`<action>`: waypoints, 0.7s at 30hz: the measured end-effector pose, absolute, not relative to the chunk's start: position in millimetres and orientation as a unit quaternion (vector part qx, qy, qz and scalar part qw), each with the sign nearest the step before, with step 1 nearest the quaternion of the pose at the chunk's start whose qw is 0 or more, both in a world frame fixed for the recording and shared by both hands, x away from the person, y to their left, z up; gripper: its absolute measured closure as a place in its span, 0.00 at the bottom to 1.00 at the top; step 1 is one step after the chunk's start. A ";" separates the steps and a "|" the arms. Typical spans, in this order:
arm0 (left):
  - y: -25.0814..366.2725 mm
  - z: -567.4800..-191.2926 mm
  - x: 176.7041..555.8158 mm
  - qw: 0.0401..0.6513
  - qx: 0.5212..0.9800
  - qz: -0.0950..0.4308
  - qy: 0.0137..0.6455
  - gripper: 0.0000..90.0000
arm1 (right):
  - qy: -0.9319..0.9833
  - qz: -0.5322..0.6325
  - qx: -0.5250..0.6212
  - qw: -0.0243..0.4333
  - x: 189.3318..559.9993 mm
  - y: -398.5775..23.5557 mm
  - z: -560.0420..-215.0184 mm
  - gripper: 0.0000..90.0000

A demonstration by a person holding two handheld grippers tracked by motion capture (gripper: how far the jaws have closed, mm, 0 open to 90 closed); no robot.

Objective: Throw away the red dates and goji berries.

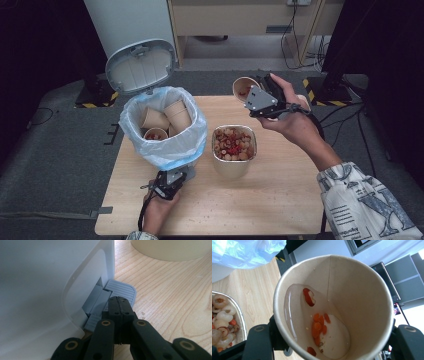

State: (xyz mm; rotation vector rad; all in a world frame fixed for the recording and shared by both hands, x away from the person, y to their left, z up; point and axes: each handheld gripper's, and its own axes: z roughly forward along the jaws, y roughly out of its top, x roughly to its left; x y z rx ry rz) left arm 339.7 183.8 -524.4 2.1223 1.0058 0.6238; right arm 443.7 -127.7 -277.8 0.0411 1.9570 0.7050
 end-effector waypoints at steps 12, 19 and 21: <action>183.9 -524.4 339.7 0.348 0.819 0.240 0.388 1.00 | 0.811 0.285 0.006 0.510 441.8 -124.6 -273.1 0.37; 183.9 -524.4 339.7 0.348 0.819 0.240 0.388 1.00 | 0.812 0.260 -0.005 0.522 443.5 -124.4 -277.7 0.37; 183.8 -524.4 339.7 0.348 0.819 0.240 0.388 1.00 | 0.811 0.245 -0.018 0.531 442.1 -122.8 -278.7 0.37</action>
